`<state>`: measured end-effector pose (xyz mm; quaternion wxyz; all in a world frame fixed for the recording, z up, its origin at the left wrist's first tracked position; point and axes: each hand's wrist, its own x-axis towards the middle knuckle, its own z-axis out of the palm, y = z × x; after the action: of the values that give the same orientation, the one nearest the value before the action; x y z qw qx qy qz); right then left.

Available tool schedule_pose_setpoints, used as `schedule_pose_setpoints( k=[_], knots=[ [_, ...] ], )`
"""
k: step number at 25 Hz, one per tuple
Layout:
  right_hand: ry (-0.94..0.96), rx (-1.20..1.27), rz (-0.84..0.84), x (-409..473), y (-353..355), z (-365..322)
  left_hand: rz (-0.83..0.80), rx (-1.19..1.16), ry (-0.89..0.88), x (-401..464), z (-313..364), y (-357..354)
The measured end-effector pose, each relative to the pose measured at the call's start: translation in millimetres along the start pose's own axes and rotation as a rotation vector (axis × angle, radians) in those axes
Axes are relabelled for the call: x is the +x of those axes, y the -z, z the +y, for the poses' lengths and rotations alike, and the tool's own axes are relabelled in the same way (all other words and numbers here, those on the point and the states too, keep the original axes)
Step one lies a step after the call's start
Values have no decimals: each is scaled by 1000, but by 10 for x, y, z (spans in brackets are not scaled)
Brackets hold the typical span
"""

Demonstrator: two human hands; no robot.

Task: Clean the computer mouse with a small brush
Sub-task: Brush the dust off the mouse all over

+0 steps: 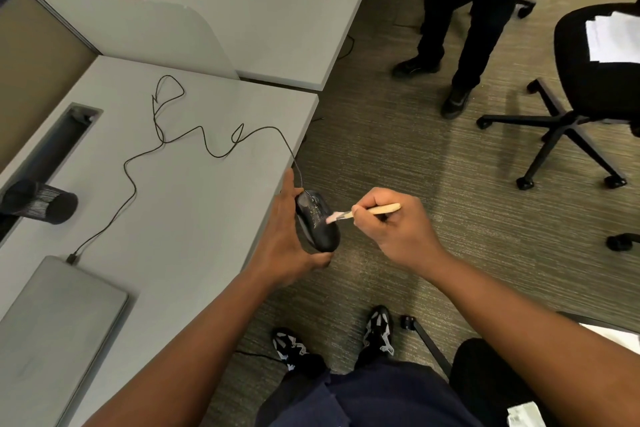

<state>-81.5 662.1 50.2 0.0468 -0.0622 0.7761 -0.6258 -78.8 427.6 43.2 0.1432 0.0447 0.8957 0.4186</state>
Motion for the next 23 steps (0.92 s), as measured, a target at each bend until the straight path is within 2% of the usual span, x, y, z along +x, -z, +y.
schedule_pose_setpoints(
  k=[4,8,11,13,16,18,21,23],
  knots=[
    [58,21,-96,-19,-91,-60,-9,-7,0,13,-27,-12],
    [37,-78,32,34,2,-21,2,-4,8,7,-54,-4],
    [64,62,-90,26,-39,-61,-8,-11,-2,26,-71,-17],
    [34,64,-150,22,-92,-79,-17,-16,-9,38,-46,-28],
    [21,-73,-28,66,-40,-53,-20,-23,-4,37,-28,-29],
    [23,-44,14,78,7,-59,-32,-17,-3,33,-36,-30],
    [10,74,-115,58,-40,-84,-49,-21,-4,38,-68,-37],
    [-21,61,-138,36,-61,-76,-46,-27,-6,37,-61,-48]
  ],
)
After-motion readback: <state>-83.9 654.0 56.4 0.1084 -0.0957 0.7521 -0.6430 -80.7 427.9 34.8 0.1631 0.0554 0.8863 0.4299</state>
